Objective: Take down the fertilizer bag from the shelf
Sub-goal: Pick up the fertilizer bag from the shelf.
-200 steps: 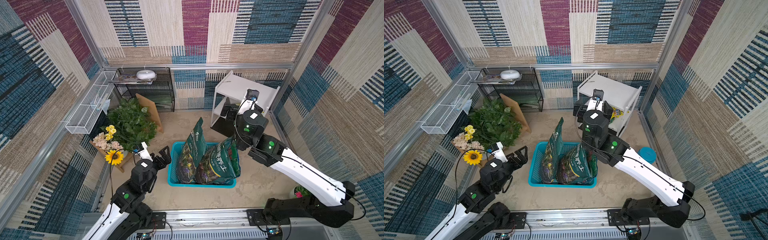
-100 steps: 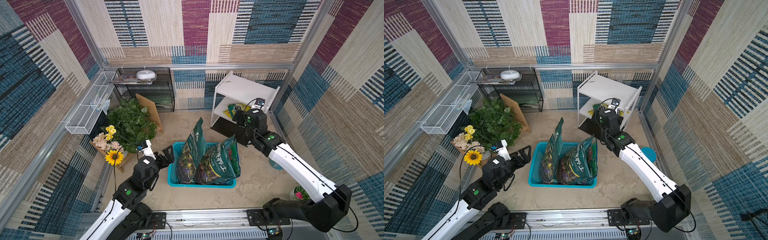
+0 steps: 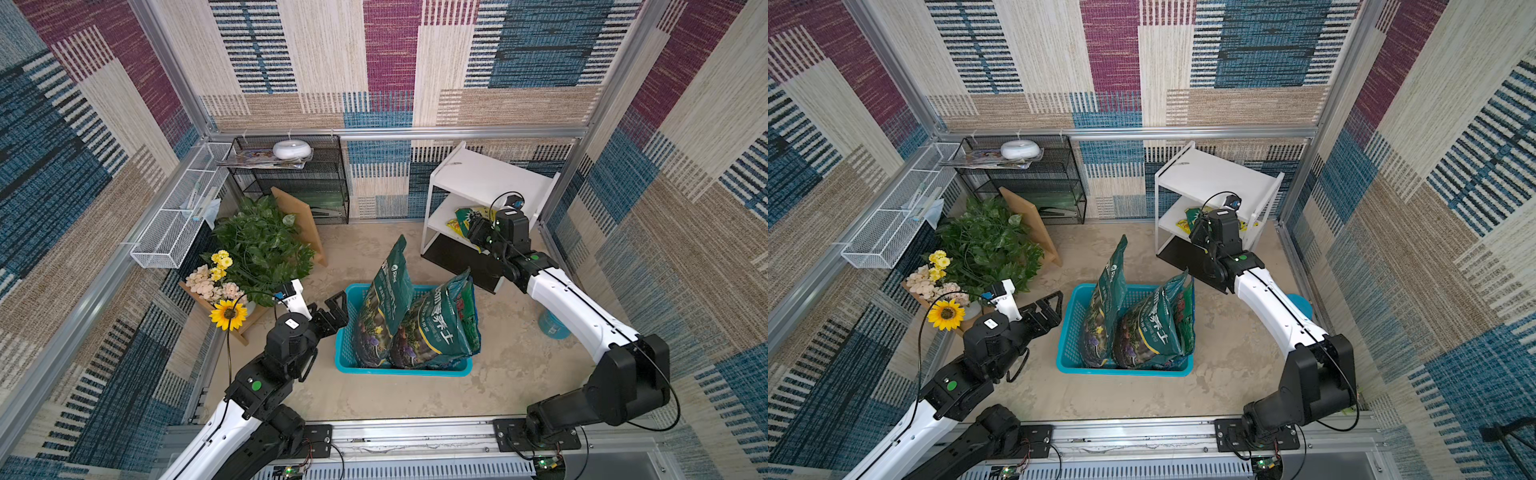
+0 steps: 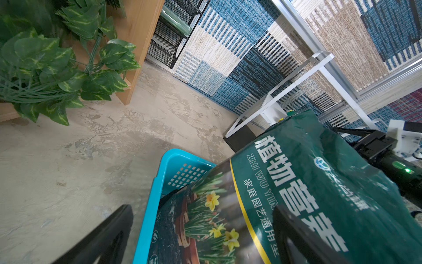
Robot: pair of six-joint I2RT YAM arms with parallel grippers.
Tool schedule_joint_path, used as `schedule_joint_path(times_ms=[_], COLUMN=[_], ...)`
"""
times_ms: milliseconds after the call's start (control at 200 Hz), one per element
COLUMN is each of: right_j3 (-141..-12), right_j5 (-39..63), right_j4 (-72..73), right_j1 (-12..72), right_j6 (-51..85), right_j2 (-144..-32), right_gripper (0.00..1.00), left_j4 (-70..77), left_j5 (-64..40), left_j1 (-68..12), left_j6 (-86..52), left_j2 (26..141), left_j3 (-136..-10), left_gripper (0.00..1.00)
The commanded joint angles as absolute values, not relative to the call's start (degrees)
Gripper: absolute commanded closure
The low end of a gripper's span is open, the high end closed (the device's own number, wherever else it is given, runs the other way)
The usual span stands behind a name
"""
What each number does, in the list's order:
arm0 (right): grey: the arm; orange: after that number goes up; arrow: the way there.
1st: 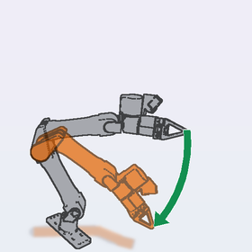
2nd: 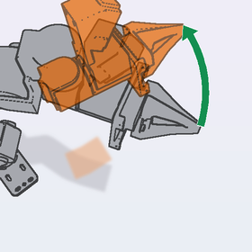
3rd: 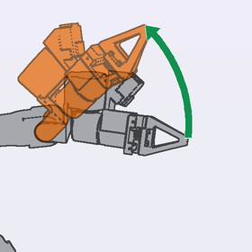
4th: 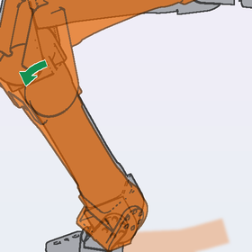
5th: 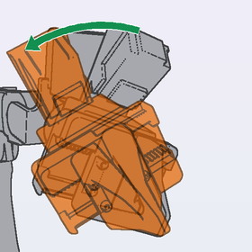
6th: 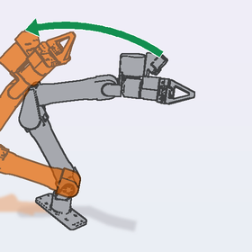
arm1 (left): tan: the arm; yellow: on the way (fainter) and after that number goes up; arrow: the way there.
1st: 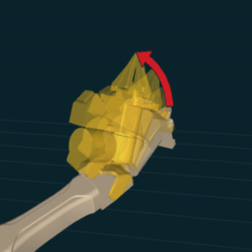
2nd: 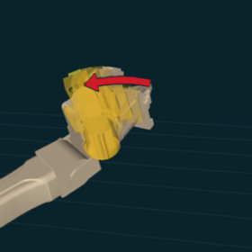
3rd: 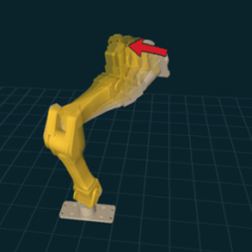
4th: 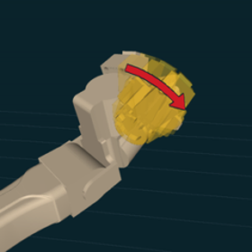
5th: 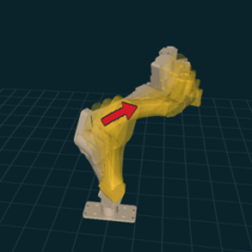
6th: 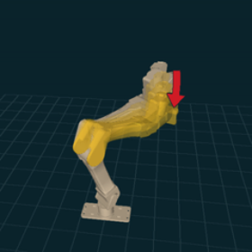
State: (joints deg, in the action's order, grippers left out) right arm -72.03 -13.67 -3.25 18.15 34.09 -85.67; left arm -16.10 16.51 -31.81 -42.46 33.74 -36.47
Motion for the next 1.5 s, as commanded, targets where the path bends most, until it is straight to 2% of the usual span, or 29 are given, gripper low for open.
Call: schedule_joint_path(times_ms=[0, 321, 616, 1017, 1112, 1207, 1372, 1492], right_j3=[-72.6, -69.8, -57.8, -59.1, -60.1, -58.5, -57.8, -57.3], right_j5=[-10.0, -8.3, -4.7, -3.6, -2.1, -6.2, -14.4, -16.2], right_j4=[-4.4, -4.1, 5.1, 5.1, 3.7, 4.3, 4.0, 3.8], right_j1=[17.8, 17.6, 17.7, 17.6, 17.9, 19.7, 23.3, 23.3], right_j6=[36.8, 40.4, 44.9, 44.3, 43.4, 42.7, 38.4, 37.9], right_j2=[-87.5, -86.4, -80.4, -85.9, -87.3, -85.6, -80.7, -78.4], right_gripper=[0.36, 0.37, 0.37, 0.37, 0.4, 0.42, 0.35, 0.31], left_j4=[-15.3, -15.2, -15.4, -15.3, -15.3, -15.2, -15.2, -15.4], left_j5=[16.6, 16.5, 17.1, 17.1, 16.9, 16.8, 16.8, 16.9], left_j1=[-31.8, -31.8, -31.8, -31.8, -31.8, -31.8, -31.8, -31.8], left_j6=[-42.1, -42.1, -42.3, -42.3, -42.4, -42.3, -42.4, -42.4], left_j2=[33.6, 33.6, 33.5, 33.3, 33.3, 33.4, 33.4, 33.2], left_j3=[-36.7, -36.7, -36.4, -36.4, -36.5, -36.4, -36.4, -36.4], left_gripper=[0.01, 0.01, 0.01, 0.01, 0.01, 0.01, 0.01, 0.01])
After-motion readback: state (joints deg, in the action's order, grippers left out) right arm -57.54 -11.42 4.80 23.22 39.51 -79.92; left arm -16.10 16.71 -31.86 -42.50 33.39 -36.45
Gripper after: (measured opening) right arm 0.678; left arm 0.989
